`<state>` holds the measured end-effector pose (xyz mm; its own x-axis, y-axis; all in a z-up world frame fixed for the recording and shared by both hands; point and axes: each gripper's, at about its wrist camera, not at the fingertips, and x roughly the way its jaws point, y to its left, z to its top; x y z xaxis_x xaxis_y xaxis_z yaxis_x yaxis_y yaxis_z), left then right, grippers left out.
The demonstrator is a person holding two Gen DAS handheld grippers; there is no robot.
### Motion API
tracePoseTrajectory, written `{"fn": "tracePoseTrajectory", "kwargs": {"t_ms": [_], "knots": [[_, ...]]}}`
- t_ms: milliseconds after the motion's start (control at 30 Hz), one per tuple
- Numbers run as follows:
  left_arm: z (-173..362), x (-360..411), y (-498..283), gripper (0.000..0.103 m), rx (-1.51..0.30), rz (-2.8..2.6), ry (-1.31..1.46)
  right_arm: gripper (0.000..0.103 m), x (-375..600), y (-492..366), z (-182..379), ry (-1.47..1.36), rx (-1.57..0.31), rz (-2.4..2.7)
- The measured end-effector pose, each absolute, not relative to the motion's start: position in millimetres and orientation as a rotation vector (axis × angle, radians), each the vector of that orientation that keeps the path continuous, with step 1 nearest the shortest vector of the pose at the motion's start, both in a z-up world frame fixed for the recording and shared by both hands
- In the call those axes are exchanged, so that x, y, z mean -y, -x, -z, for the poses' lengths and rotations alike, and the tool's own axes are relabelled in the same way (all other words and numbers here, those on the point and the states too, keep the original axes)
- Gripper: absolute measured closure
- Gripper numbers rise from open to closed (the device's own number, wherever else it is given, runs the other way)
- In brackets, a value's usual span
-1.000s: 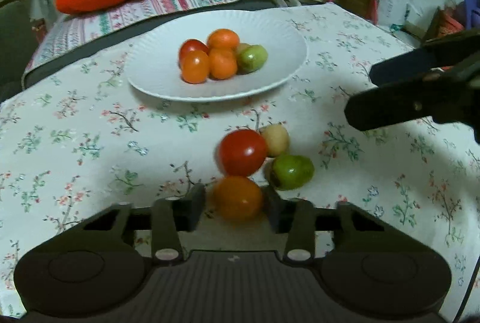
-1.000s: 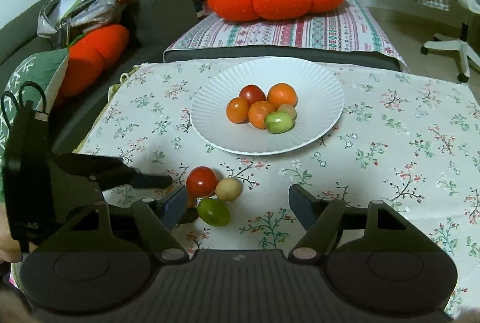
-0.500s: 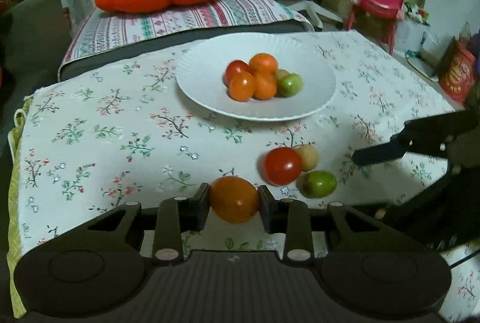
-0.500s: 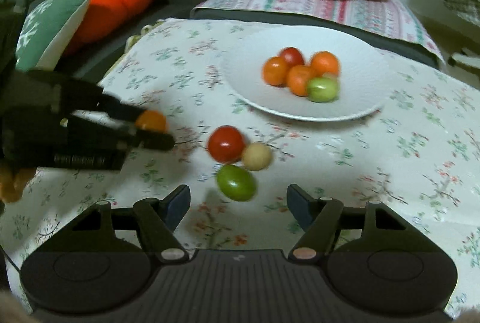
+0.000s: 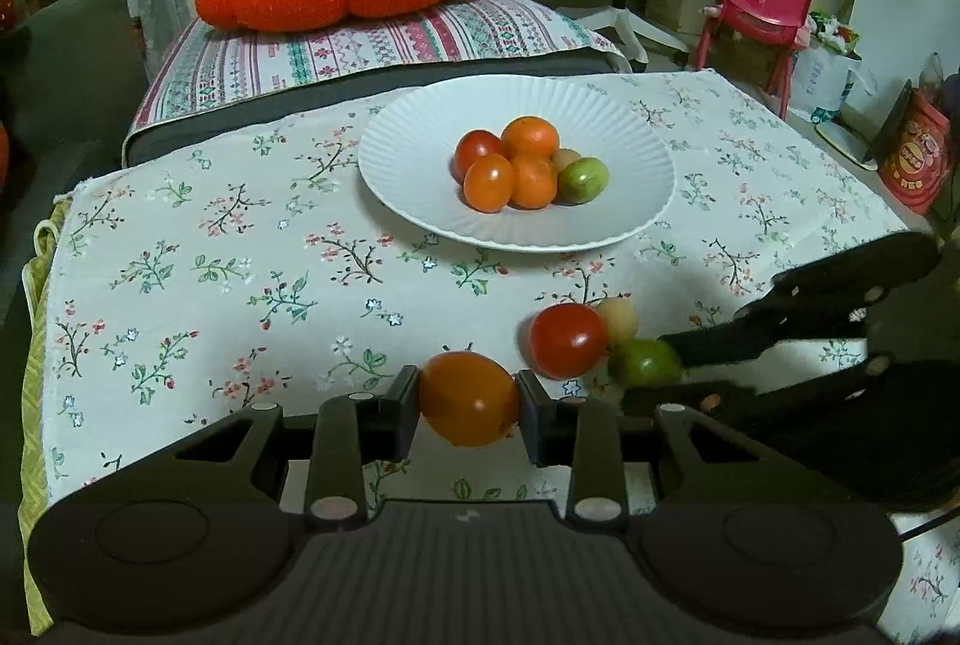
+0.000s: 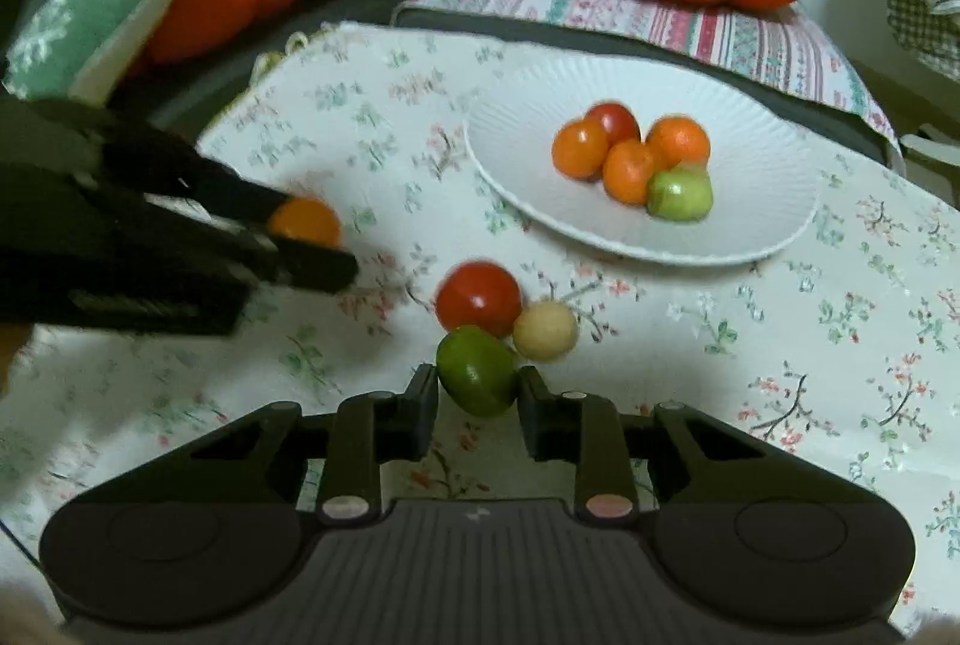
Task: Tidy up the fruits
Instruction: 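Grasp a green tomato with the right tool while the left tool grasps a red tomato, then carry both tomatoes onto the white plate and open both tools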
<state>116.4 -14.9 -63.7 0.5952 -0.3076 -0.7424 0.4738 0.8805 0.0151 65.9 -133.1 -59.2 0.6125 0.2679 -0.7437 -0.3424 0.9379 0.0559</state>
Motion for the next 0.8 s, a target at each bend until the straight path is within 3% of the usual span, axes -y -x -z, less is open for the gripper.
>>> {"fn": "tracePoseTrajectory", "kwargs": {"t_ms": [800], "knots": [[59,35,-139,0.091,-0.752,0.445,-0.175,0.077,196,-79,26,-0.008,-0.729,-0.199]]}}
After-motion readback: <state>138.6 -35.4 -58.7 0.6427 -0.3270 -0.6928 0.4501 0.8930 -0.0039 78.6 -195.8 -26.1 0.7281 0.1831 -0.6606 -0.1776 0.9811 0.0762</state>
